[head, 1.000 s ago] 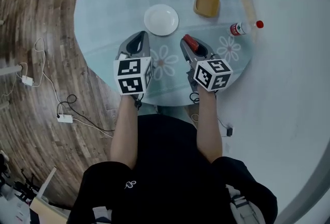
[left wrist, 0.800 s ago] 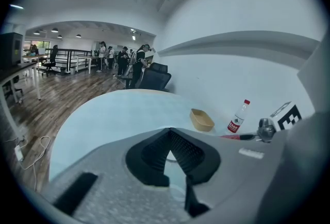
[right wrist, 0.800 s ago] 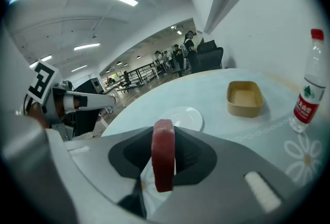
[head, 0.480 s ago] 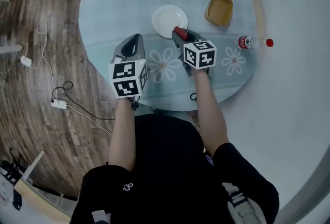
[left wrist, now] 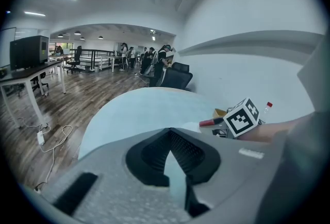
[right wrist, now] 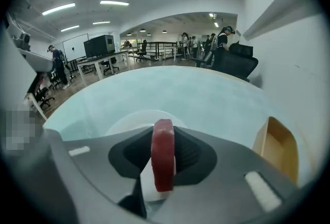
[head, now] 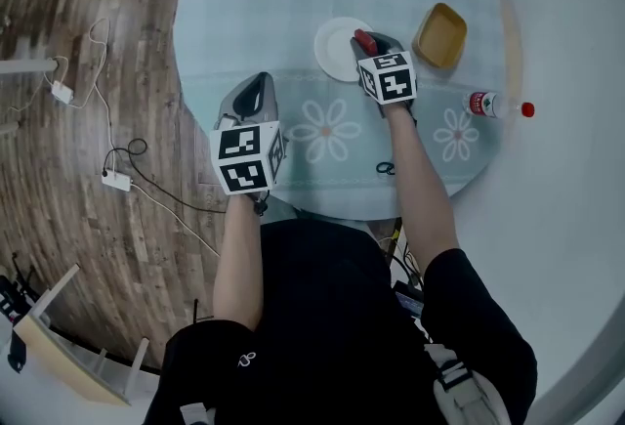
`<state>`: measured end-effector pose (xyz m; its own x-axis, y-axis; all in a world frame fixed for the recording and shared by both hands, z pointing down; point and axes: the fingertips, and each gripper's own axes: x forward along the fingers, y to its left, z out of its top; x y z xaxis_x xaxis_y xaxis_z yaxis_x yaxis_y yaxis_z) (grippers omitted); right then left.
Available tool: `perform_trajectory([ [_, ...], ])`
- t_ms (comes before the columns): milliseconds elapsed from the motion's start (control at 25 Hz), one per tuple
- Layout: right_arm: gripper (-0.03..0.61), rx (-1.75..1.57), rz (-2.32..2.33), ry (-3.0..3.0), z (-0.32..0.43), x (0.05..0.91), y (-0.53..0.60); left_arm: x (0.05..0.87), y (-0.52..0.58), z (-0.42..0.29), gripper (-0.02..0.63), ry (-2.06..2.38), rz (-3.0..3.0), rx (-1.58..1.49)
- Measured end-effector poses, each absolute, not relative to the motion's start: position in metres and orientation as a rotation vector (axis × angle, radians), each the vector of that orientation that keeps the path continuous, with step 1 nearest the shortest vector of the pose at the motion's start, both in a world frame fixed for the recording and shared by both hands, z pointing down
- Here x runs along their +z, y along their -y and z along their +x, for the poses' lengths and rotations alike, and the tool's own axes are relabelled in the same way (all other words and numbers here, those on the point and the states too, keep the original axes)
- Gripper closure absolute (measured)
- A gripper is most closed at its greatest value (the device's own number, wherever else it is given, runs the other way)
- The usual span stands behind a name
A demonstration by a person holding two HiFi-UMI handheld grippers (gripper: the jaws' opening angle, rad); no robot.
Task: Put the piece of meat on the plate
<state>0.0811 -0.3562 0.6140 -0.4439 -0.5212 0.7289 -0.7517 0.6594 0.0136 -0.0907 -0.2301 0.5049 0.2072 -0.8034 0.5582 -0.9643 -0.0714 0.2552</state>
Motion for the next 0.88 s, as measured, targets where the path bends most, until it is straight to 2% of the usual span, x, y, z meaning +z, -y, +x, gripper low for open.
perform_trajectory([
  [320,0.466,0.205,0.96,2.042,0.064,0.612,0.358,0.502,0.229,-0.108,0.614,1.664,1.891,0.345],
  [440,0.409,0.22,0.923,2.051,0.055,0.615,0.35,0.5,0.228,-0.106,0.614,1.659,1.902,0.346],
  [640,0.379,0.277,0.913,2.078,0.049,0.619,0.344,0.498,0.225,-0.106,0.614,1.645,1.919,0.342],
  [760,0.314,0.355,0.93,2.137,0.045,0.613,0.34,0.496,0.224,-0.108,0.614,1.64,1.927,0.337],
  [880,0.311,0.402,0.987,2.211,0.043,0.593,0.337,0.494,0.224,-0.107,0.614,1.629,1.944,0.331],
])
